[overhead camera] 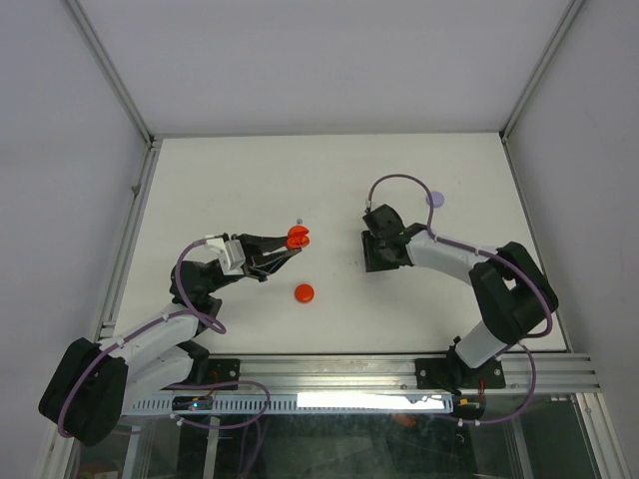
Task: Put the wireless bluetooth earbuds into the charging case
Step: Move the earbud to the center of the board, then pick up the earbud from the center of the board.
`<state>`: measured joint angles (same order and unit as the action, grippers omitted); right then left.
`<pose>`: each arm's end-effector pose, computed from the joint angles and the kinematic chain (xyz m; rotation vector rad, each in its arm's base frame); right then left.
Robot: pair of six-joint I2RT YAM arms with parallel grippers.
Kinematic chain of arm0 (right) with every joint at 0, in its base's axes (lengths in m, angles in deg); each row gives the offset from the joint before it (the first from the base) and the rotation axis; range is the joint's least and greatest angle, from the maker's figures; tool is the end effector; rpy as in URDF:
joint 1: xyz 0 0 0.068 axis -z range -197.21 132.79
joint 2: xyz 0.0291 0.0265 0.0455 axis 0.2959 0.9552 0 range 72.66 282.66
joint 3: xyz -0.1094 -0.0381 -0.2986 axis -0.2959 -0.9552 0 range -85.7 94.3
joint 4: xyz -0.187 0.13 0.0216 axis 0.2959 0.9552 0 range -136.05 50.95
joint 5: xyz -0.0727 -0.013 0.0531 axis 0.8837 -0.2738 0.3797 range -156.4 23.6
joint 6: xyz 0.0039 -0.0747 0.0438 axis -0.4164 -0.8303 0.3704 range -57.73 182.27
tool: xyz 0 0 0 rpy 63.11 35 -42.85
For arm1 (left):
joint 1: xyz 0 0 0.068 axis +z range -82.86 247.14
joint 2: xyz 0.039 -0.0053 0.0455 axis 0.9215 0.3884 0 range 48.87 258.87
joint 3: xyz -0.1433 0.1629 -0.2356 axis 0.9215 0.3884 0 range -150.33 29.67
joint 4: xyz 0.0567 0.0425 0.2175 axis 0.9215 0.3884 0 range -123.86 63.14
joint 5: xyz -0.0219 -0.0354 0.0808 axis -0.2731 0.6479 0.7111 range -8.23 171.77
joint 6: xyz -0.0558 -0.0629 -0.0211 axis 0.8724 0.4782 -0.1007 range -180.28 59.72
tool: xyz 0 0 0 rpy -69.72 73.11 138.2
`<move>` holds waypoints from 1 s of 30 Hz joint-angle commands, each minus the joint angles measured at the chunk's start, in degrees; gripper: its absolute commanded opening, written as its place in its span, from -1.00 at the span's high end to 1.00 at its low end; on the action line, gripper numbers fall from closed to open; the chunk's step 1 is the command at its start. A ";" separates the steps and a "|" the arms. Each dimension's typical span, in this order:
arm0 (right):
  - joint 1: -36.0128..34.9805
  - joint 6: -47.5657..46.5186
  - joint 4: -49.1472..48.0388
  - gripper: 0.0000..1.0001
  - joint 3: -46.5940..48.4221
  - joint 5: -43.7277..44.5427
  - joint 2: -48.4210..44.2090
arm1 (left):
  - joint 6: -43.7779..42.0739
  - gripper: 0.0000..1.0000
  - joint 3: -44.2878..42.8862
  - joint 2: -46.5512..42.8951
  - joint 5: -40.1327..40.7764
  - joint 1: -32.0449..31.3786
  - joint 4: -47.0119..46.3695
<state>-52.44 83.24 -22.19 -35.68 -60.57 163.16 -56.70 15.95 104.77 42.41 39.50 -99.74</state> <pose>0.2382 0.1588 0.2003 -0.3033 2.6776 0.1683 0.1213 -0.1185 0.3297 0.8502 0.9871 -0.8644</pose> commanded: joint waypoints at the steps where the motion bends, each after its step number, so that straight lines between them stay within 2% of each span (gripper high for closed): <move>1: -1.59 1.52 -3.06 0.20 2.85 -2.12 1.68 | 0.43 0.81 -1.48 -0.53 -1.32 0.57 -2.67; 10: -2.03 -2.63 -4.77 0.16 8.28 4.89 5.99 | 0.47 0.80 -1.31 -0.87 -1.01 0.57 -2.76; 15: -2.07 -5.87 -2.23 0.16 9.53 3.50 1.93 | 0.47 0.81 -1.36 -0.99 -0.79 0.56 -2.67; 21: -1.69 -10.33 1.13 0.17 8.27 7.46 -1.31 | 0.88 0.80 -1.49 -1.06 -1.20 0.57 -2.72; 26: 1.91 -11.60 1.21 0.13 7.92 4.24 0.72 | 1.04 0.81 -1.41 -1.19 -1.41 0.57 -2.86; 30: 3.92 -11.76 -0.79 -0.03 7.60 -1.71 1.23 | 0.84 0.80 -1.38 -1.32 -1.34 0.59 -2.76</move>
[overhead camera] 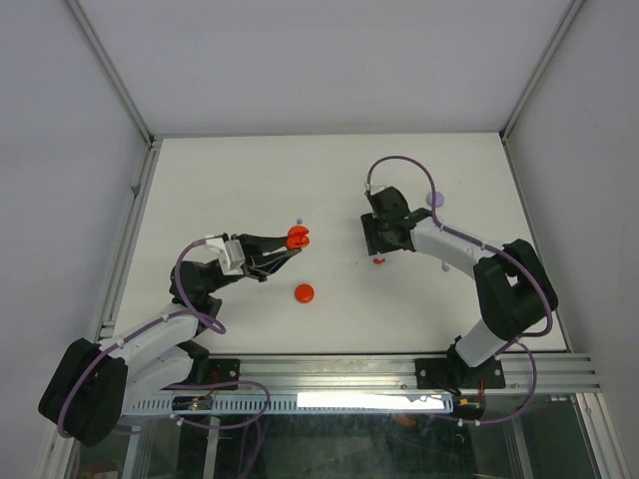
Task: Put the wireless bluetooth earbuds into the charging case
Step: Pick up the earbud from the center of the board.
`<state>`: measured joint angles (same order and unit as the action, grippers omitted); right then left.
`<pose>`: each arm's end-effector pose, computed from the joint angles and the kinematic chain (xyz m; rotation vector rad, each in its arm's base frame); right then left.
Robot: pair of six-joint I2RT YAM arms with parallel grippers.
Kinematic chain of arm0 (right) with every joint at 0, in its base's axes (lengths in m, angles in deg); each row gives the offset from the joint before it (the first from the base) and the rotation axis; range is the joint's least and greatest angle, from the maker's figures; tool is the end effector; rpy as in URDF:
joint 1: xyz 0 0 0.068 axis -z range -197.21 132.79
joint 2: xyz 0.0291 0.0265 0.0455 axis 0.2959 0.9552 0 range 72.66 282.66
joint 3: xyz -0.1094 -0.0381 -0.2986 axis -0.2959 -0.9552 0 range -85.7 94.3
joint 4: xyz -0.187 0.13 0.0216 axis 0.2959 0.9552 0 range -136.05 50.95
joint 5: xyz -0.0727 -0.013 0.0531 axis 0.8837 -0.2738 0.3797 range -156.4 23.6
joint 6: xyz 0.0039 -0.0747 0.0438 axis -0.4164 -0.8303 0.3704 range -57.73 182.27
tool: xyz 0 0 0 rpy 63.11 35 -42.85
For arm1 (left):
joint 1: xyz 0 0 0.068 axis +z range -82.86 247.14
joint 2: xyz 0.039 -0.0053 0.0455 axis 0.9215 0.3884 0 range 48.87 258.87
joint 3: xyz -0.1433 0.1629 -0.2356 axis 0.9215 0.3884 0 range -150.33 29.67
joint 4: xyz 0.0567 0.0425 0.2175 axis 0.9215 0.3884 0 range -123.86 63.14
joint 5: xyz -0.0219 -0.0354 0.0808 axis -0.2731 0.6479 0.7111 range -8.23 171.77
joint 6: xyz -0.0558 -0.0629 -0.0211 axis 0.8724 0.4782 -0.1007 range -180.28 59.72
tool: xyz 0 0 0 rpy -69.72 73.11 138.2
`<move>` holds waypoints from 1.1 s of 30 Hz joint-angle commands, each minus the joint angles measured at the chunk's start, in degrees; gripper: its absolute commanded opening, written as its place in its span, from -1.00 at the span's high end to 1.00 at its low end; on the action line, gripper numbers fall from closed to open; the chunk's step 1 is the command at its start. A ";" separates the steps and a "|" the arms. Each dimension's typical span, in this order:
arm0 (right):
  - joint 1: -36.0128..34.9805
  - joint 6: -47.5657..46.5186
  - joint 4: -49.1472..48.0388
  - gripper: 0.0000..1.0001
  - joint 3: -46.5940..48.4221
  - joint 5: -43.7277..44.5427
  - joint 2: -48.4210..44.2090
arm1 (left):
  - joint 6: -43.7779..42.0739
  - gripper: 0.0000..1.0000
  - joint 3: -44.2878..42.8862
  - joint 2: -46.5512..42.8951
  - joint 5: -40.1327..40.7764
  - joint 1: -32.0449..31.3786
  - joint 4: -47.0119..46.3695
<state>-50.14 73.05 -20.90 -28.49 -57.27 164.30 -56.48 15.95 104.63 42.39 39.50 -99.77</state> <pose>0.2681 0.1593 0.2280 -0.4423 2.5530 0.0705 0.1208 -0.1182 0.3301 0.8486 0.9860 -0.8671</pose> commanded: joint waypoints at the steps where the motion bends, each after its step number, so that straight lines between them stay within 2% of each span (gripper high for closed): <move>1: 1.82 -1.63 -2.58 -0.08 0.30 -6.08 0.12 | 0.61 0.80 -1.40 -1.19 -1.36 0.61 -2.73; 6: 2.54 -2.20 -5.27 -0.22 -1.06 -10.89 -0.15 | 0.71 0.80 -1.49 -1.01 -1.65 0.57 -2.67; 14: 3.51 -1.37 -5.39 -0.25 -2.14 -10.35 1.56 | 0.93 0.80 -1.58 -0.92 -2.10 0.57 -2.69; 22: 3.46 0.67 -3.18 -0.23 -5.15 -11.50 2.09 | 1.31 0.80 -1.75 -0.81 -2.67 0.57 -2.82; 33: 2.12 0.97 0.57 -0.10 -5.73 -14.70 -0.97 | 1.48 0.80 -1.84 -0.40 -3.01 0.57 -2.91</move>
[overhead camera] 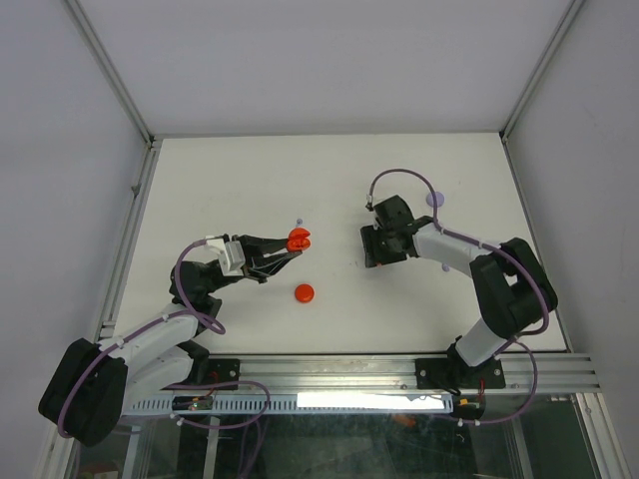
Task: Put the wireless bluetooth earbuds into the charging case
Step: Pick up the earbud from the center of the board.
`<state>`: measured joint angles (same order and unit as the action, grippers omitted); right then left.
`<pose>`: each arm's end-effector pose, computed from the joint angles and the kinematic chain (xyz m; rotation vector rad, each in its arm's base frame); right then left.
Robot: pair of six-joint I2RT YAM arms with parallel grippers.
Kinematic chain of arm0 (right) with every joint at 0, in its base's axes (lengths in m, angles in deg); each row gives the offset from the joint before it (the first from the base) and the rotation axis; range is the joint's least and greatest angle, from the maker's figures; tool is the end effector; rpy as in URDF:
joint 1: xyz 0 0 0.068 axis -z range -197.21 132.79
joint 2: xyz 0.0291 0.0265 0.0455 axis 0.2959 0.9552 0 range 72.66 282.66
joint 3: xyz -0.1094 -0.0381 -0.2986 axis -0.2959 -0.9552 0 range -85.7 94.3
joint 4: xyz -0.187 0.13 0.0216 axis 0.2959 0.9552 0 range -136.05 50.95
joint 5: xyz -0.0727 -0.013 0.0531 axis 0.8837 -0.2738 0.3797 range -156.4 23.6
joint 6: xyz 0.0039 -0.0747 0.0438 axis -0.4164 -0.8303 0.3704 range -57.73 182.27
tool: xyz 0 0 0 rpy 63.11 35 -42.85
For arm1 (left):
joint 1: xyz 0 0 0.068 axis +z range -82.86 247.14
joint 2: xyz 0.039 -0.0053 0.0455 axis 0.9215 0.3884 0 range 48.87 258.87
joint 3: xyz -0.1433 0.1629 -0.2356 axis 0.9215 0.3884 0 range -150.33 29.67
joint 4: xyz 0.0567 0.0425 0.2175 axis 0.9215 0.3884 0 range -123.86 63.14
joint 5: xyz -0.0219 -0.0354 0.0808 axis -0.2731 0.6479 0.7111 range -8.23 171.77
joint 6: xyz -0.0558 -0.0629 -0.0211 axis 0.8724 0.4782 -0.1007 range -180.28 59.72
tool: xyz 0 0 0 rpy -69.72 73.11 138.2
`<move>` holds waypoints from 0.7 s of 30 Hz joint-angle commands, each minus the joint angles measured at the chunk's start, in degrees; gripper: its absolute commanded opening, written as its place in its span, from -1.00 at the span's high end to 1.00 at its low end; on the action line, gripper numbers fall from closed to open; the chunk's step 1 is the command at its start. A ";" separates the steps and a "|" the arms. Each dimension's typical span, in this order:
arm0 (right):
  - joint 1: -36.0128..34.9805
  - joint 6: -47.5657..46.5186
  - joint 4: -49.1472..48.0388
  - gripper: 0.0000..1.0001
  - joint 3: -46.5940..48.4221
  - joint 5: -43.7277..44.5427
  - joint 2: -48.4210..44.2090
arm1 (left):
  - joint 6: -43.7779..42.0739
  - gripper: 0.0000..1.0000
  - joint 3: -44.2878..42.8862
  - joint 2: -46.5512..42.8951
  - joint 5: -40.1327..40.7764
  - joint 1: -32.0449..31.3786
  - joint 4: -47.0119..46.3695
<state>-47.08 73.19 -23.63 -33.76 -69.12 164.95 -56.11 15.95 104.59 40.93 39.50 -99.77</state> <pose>0.2583 0.1527 0.2021 -0.4593 2.6585 0.2880 0.1189 -0.1189 0.3297 0.8683 0.9808 -0.8860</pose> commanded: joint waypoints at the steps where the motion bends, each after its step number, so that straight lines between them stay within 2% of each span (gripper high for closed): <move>1: -1.21 0.85 3.86 -0.10 -0.23 -3.04 -1.63 | 1.12 0.80 -1.84 -0.28 -1.58 0.57 -2.91; 7: -3.28 1.00 5.99 -0.07 0.43 -3.60 -2.30 | 1.21 0.80 -1.82 -0.18 -1.60 0.56 -2.91; 13: -5.03 3.09 6.31 0.00 2.82 9.42 -4.66 | 1.12 0.80 -1.84 -0.23 -1.38 0.57 -2.91; 21: -5.48 3.13 4.76 0.11 5.86 10.44 -2.16 | 1.15 0.80 -1.79 -0.35 -1.17 0.57 -2.82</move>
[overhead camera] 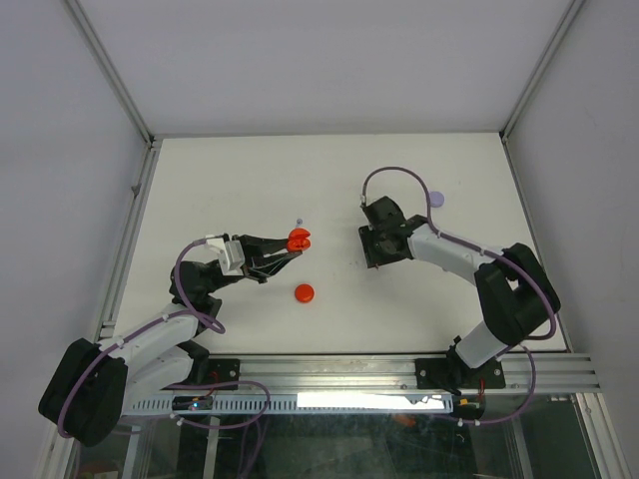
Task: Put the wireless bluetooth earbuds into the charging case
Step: Pick up the earbud from the center of the board.
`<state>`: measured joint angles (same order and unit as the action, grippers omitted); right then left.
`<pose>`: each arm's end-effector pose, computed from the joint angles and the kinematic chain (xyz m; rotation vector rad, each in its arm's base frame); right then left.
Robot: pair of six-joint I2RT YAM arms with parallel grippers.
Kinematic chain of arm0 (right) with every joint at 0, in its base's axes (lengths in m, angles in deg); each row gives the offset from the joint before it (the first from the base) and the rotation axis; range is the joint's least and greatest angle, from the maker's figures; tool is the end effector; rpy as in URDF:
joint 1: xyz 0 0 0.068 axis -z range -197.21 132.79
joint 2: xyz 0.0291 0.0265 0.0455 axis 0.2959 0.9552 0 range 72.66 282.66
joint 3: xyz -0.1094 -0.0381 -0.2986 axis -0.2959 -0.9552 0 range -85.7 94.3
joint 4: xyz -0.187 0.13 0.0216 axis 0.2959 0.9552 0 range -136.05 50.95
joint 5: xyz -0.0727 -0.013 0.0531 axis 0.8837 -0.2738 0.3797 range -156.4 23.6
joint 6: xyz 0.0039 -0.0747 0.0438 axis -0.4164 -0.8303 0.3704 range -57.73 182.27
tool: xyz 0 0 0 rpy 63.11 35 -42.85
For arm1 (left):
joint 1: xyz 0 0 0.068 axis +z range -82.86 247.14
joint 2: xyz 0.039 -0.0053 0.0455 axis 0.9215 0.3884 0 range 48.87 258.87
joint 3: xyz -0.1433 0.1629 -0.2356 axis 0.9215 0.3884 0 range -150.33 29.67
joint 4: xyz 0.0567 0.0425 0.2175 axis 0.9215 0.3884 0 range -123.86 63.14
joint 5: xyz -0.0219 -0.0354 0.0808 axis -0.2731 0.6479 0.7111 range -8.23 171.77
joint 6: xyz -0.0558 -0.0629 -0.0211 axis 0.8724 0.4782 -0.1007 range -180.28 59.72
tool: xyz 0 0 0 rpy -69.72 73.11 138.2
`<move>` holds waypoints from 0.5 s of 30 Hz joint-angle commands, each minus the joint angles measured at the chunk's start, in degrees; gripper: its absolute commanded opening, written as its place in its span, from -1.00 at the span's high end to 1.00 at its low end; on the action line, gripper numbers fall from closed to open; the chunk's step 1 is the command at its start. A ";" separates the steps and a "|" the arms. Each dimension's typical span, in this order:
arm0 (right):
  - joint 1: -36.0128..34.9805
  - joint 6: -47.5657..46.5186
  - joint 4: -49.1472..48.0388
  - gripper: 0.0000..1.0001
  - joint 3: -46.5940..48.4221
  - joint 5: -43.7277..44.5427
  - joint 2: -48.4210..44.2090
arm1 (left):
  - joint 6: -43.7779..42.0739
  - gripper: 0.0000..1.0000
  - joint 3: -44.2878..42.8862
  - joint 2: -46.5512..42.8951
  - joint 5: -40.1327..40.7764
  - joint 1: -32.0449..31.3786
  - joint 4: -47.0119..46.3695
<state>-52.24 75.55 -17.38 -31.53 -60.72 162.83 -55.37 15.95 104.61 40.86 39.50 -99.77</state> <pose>0.2419 0.1604 0.2157 -0.4789 2.6529 0.1261 0.1189 -0.1190 0.3296 0.8639 0.9873 -0.8977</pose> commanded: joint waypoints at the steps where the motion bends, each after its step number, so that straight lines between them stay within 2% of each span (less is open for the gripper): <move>1: -0.41 0.67 -1.31 0.13 4.22 2.03 0.87 | 0.37 0.80 -1.76 -0.38 -1.08 0.57 -2.82; 6: -0.66 0.02 -0.82 0.29 6.52 2.93 4.23 | 0.20 0.80 -1.73 -0.59 -0.93 0.53 -2.75; 15: -0.84 0.04 1.96 0.38 8.53 2.56 7.70 | 0.11 0.80 -1.72 -0.81 -0.84 0.57 -2.65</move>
<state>-52.68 75.63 -16.29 -25.48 -59.04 170.07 -55.35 15.95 104.61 40.88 39.50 -99.77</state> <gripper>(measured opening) 0.318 0.220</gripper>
